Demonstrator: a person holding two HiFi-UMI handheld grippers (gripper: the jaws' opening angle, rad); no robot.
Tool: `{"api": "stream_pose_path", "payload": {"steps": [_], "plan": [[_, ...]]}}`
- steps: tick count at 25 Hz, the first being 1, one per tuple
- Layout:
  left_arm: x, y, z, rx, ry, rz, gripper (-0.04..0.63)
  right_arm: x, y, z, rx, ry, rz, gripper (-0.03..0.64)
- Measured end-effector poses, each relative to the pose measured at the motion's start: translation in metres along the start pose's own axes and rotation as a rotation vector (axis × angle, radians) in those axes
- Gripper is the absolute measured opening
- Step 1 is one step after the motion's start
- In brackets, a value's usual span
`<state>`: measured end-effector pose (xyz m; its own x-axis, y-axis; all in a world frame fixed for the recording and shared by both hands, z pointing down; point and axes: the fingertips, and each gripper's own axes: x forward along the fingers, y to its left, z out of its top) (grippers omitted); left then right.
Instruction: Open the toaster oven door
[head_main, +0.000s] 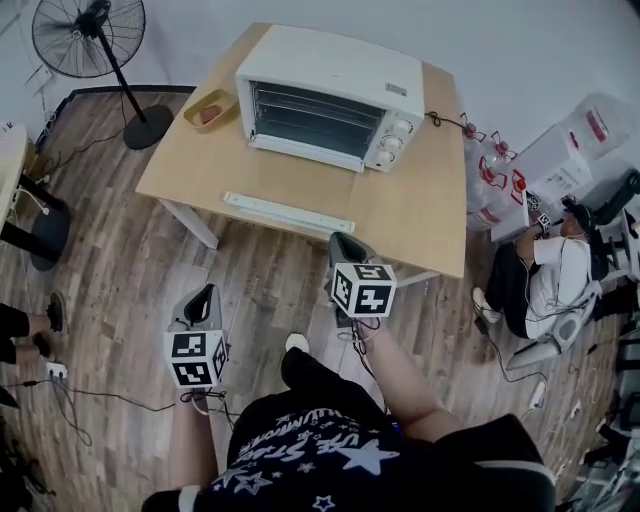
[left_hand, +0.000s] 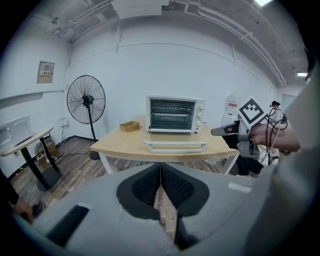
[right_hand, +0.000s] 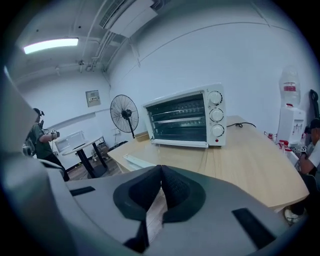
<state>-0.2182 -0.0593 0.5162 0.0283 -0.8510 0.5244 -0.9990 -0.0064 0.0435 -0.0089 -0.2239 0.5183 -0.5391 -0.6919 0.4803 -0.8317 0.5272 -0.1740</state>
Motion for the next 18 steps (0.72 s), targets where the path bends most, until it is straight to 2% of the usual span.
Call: {"api": "stream_pose_path", "payload": {"steps": [6, 18], "plan": [[-0.063, 0.001, -0.046, -0.041, -0.009, 0.024, 0.021, -0.038, 0.048, -0.014, -0.045, -0.014, 0.039, 0.003], [-0.197, -0.022, -0.122, -0.053, -0.043, 0.058, 0.021, -0.161, 0.114, -0.078, -0.123, -0.033, 0.072, 0.002]]}}
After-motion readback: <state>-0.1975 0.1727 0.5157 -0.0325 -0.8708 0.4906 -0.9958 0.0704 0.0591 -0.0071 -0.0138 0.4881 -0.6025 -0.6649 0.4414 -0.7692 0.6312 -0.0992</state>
